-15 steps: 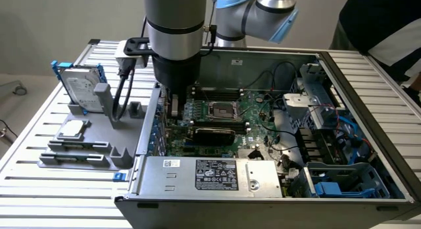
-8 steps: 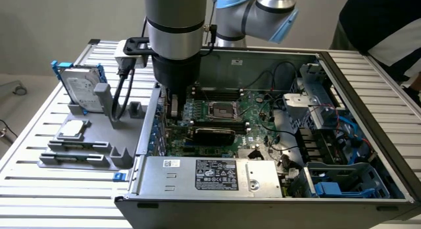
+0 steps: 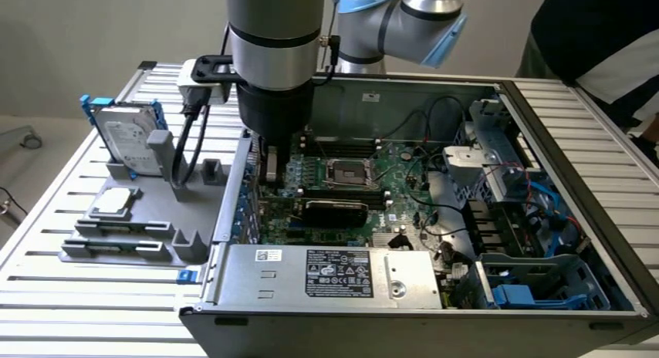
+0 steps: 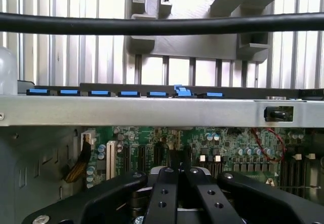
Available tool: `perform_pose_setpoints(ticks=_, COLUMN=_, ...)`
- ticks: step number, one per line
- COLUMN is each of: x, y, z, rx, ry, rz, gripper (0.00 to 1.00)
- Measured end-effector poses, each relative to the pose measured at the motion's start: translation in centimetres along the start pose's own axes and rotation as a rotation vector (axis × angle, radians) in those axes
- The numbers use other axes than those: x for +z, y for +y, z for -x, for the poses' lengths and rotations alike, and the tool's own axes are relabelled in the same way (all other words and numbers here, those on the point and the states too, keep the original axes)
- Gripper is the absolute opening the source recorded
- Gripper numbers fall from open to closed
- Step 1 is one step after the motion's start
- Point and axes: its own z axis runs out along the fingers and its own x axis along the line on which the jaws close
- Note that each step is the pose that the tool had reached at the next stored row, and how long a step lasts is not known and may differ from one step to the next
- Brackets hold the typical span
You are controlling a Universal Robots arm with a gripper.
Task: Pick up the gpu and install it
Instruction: 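Press down on the gpu until it lock into place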
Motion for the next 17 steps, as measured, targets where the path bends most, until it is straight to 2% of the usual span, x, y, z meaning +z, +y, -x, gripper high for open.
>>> perform_pose_setpoints(ticks=2, x=-0.1, y=0.01, z=-0.03, rx=0.0, ry=-0.0005, rz=0.0068, gripper=0.11)
perform_pose_setpoints(ticks=8, x=-0.18, y=0.02, z=-0.1, rx=0.001, ry=-0.0007, rz=0.0345, gripper=0.11)
perform_pose_setpoints(ticks=14, x=-0.6, y=0.05, z=-0.12, rx=-0.001, ry=0.0013, rz=0.0449, gripper=0.11)
perform_pose_setpoints(ticks=15, x=-0.6, y=0.05, z=-0.12, rx=-0.001, ry=0.0029, rz=0.0462, gripper=0.11)
perform_pose_setpoints(ticks=17, x=-0.62, y=0.07, z=-0.12, rx=-0.002, ry=0.0122, rz=0.0491, gripper=0.11)
